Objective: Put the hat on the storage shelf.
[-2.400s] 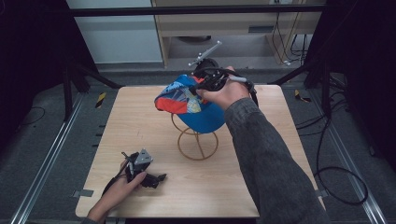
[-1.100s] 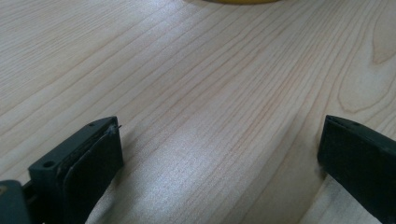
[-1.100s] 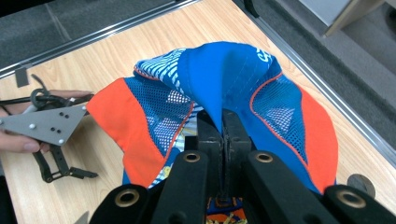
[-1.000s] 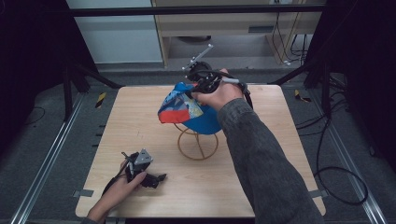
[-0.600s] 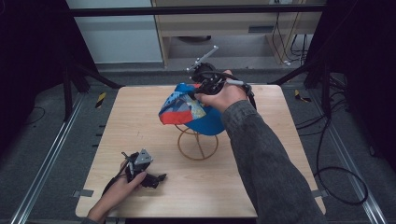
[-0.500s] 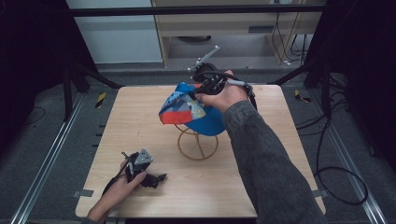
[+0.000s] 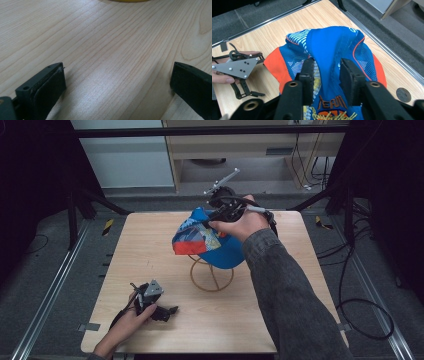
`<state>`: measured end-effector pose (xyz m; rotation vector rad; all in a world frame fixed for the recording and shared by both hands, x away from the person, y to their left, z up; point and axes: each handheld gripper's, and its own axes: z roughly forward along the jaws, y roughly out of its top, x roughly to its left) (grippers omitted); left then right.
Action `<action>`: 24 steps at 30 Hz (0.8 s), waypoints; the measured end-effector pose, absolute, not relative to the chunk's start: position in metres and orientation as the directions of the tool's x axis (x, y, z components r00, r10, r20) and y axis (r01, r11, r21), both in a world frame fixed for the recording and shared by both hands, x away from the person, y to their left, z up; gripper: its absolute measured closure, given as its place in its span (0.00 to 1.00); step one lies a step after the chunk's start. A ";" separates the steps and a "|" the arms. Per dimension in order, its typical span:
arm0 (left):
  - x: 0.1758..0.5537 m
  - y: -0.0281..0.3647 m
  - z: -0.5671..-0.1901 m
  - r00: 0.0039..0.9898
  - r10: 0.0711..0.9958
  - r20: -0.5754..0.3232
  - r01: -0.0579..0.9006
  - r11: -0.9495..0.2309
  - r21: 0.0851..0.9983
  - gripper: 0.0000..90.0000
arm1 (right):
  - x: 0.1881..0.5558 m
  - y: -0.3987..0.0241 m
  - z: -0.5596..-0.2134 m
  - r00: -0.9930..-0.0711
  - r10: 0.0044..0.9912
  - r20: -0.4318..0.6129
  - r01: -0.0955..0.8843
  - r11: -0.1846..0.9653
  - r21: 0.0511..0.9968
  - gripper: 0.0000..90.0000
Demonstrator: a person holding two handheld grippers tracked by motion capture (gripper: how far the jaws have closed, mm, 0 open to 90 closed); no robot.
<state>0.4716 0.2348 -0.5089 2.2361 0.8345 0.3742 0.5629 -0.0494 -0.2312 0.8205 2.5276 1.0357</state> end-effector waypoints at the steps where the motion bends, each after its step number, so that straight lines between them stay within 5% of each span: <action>1: 0.472 0.235 -0.509 0.749 0.662 0.021 0.456 -0.539 0.708 0.00 | 0.562 -0.050 -0.231 -0.797 0.603 -0.047 0.395 0.578 0.714 0.67; 24: 0.472 0.235 -0.509 0.749 0.662 0.021 0.457 -0.539 0.707 0.00 | 0.545 -0.076 -0.234 -0.778 0.628 -0.011 0.413 0.524 0.745 0.60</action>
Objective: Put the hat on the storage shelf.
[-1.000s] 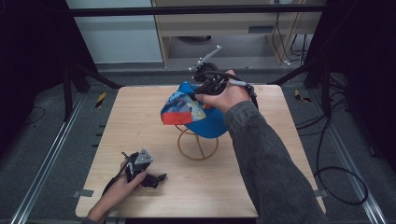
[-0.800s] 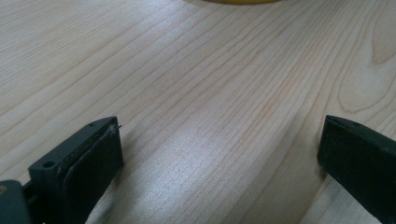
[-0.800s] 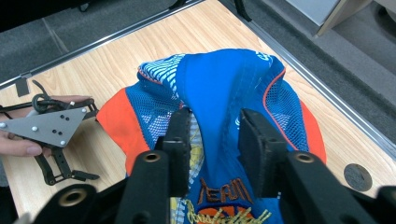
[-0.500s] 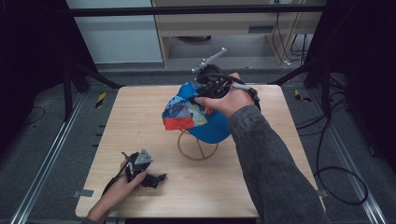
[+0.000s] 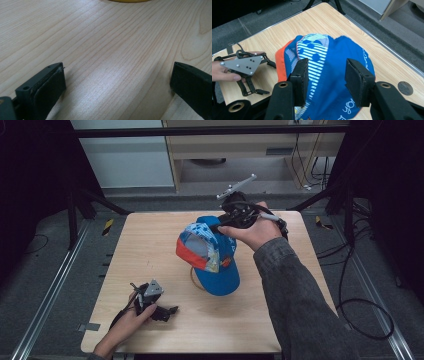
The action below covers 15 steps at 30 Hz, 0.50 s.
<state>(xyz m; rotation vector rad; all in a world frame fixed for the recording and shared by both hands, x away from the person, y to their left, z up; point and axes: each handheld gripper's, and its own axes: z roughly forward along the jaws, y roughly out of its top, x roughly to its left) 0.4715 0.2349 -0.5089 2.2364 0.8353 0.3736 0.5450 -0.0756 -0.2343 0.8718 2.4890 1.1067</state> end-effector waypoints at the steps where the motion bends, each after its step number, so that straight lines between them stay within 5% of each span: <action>1: 0.472 0.235 -0.509 0.750 0.662 0.022 0.456 -0.540 0.707 0.00 | 0.545 -0.077 -0.234 -0.778 0.628 -0.010 0.413 0.524 0.745 0.60; 15: 0.472 0.235 -0.509 0.750 0.661 0.022 0.456 -0.541 0.707 0.00 | 0.528 -0.100 -0.234 -0.764 0.645 0.008 0.410 0.476 0.778 0.60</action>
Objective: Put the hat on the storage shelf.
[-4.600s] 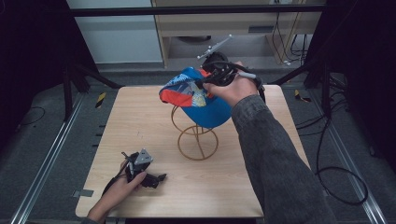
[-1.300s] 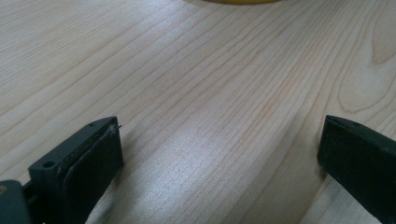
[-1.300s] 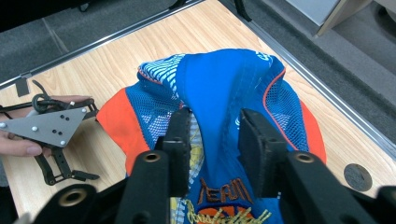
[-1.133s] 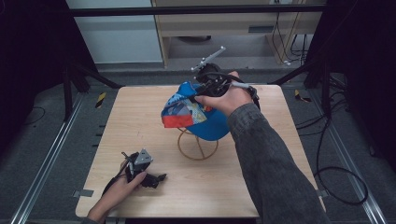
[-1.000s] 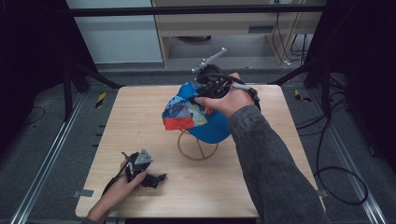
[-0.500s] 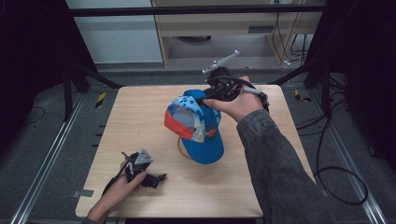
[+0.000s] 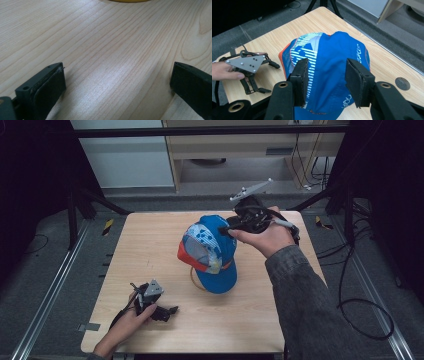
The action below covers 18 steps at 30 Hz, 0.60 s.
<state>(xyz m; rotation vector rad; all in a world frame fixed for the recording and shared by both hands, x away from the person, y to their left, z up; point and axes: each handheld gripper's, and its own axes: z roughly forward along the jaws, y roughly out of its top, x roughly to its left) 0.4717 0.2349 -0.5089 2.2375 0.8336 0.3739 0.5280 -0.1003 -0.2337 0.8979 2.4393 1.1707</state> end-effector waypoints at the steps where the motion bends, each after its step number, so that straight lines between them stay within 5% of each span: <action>1: 0.472 0.235 -0.509 0.750 0.661 0.022 0.456 -0.541 0.707 0.00 | 0.527 -0.102 -0.234 -0.763 0.647 0.010 0.411 0.472 0.780 0.60; 7: 0.472 0.235 -0.509 0.750 0.661 0.021 0.456 -0.541 0.707 0.00 | 0.521 -0.111 -0.238 -0.750 0.662 0.013 0.416 0.456 0.786 0.45; 8: 0.472 0.235 -0.509 0.750 0.661 0.021 0.456 -0.541 0.707 0.00 | 0.517 -0.117 -0.242 -0.736 0.677 0.006 0.413 0.442 0.796 0.33; 12: 0.472 0.235 -0.509 0.751 0.660 0.022 0.456 -0.541 0.707 0.00 | 0.510 -0.133 -0.250 -0.699 0.715 -0.009 0.417 0.417 0.808 0.18; 18: 0.472 0.235 -0.509 0.750 0.662 0.021 0.455 -0.539 0.709 0.00 | 0.500 -0.163 -0.270 -0.652 0.758 -0.012 0.420 0.374 0.827 0.08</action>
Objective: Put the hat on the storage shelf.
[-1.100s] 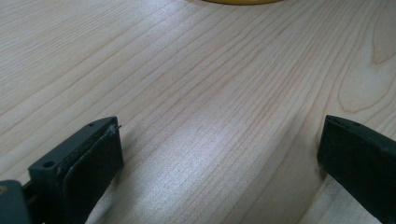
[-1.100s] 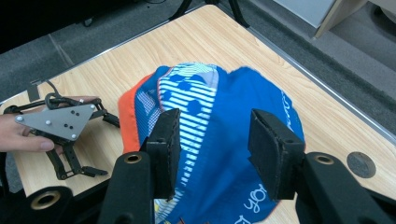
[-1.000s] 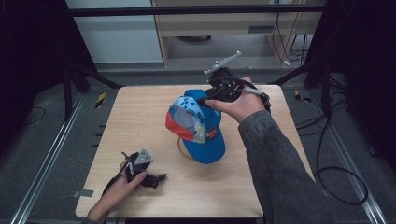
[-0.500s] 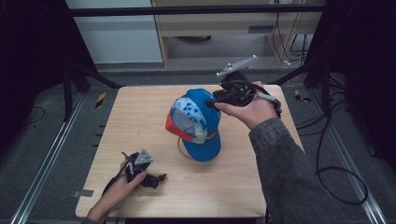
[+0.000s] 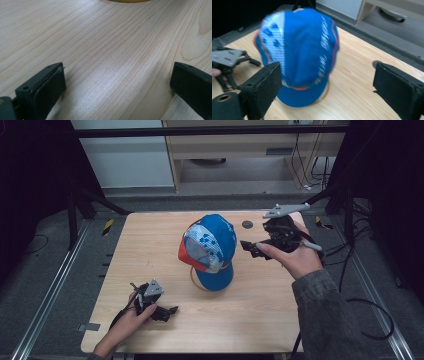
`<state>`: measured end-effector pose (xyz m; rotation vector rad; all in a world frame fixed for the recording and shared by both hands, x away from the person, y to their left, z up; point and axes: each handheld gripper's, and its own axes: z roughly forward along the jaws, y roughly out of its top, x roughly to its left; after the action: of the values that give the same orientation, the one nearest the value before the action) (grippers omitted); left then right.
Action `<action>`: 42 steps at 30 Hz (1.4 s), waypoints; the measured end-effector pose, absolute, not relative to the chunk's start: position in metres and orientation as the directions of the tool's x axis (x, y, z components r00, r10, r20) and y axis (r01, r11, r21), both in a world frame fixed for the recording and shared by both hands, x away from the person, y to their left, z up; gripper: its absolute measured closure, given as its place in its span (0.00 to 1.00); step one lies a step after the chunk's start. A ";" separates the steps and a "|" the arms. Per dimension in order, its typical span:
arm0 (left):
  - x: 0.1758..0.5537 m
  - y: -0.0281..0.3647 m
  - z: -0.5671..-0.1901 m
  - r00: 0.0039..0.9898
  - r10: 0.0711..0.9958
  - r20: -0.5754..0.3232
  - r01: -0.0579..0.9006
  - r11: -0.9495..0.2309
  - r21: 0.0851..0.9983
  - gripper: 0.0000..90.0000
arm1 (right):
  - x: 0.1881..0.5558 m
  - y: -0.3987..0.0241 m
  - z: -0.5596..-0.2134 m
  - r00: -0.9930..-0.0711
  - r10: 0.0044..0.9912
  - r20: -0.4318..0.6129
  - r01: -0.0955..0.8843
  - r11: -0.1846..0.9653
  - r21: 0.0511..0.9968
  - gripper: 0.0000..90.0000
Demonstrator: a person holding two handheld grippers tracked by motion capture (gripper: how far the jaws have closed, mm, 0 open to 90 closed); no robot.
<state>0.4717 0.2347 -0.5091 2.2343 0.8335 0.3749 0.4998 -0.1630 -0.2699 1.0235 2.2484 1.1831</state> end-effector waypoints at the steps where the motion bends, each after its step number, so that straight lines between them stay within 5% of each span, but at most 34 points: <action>1: 0.472 0.235 -0.509 0.750 0.661 0.022 0.454 -0.538 0.710 0.00 | 0.498 -0.170 -0.277 -0.644 0.765 -0.002 0.427 0.361 0.829 0.08; 30: 0.472 0.235 -0.509 0.751 0.660 0.024 0.455 -0.543 0.706 0.00 | 0.467 -0.239 -0.467 -0.428 0.902 0.062 0.613 0.239 0.753 0.12; 42: 0.471 0.235 -0.509 0.750 0.661 0.024 0.455 -0.542 0.706 0.00 | 0.460 -0.246 -0.511 -0.363 0.932 0.022 0.629 0.227 0.743 0.11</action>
<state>0.4714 0.2350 -0.5090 2.2397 0.8331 0.3758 0.4601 -0.2456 -0.5110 1.4351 2.0767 0.9439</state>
